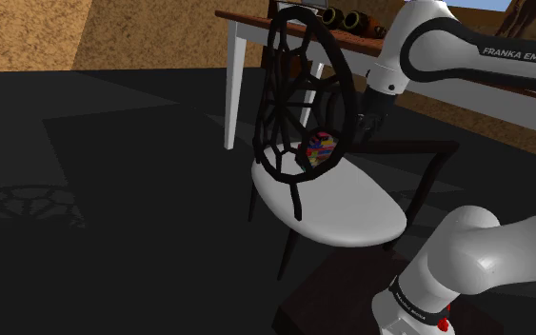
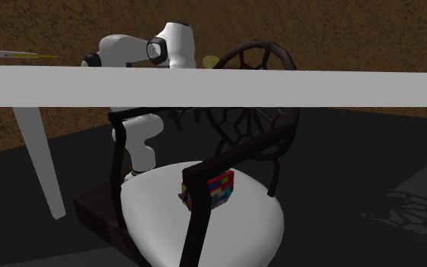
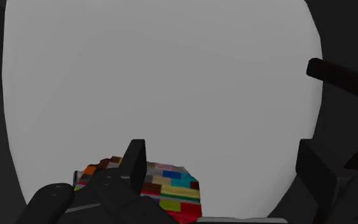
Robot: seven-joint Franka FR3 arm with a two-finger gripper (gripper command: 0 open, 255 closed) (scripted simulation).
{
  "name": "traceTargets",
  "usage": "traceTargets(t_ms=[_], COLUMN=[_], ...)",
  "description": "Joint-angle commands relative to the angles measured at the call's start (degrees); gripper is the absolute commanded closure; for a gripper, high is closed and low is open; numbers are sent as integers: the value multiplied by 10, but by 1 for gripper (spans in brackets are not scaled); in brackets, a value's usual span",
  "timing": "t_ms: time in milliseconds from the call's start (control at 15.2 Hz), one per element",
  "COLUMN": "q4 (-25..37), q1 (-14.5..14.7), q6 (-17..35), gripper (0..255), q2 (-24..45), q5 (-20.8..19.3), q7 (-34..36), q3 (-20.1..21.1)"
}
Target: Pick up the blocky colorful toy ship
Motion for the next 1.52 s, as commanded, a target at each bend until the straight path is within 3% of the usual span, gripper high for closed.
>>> traceTargets(t_ms=[0,528,1056,1452], q4=[0,173,380,334], q1=[0,-23,-43,-44], q6=[0,-4,-58,-11], gripper=[0,0,0,0], q2=[0,226,436,435], q5=[0,-19,-23,-23], q7=[0,10,13,15], q3=[0,-25,-52,-53])
